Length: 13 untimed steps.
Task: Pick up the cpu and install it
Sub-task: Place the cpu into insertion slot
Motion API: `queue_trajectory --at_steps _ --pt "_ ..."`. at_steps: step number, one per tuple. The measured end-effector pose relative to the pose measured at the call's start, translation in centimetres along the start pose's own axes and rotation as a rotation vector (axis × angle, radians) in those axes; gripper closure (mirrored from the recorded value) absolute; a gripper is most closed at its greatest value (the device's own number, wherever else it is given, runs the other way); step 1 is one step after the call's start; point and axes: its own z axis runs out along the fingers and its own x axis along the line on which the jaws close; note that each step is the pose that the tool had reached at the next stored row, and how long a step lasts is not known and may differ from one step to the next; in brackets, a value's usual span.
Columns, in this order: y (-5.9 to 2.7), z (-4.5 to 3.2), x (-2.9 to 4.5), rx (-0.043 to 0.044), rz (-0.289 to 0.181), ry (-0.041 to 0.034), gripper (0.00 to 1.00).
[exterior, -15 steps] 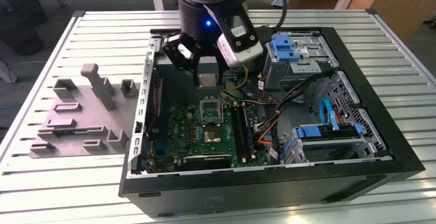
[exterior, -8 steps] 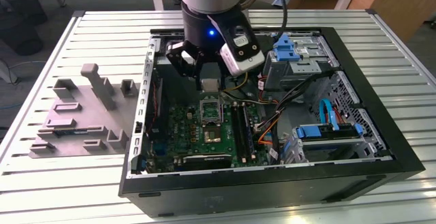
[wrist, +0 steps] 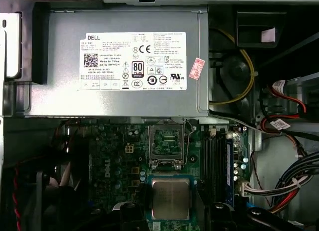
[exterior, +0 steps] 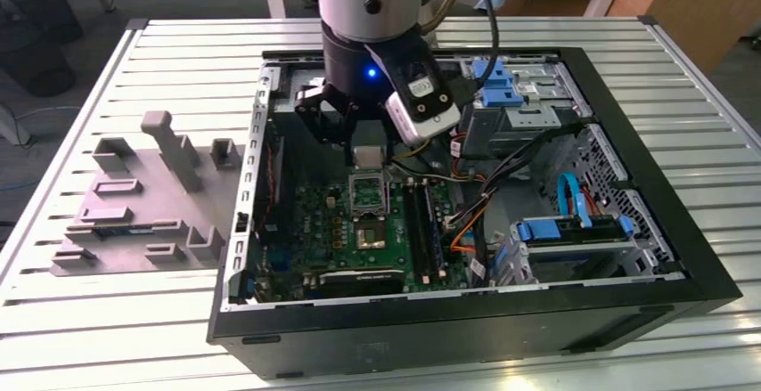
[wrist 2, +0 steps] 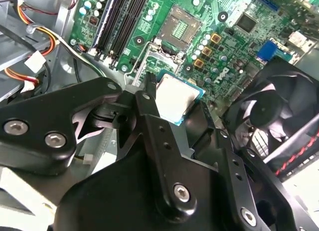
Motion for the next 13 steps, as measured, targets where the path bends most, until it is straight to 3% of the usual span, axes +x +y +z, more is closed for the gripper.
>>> queue_trajectory --at_steps 13 --pt "-0.01 0.27 0.00 -0.0002 0.000 0.0000 0.53"
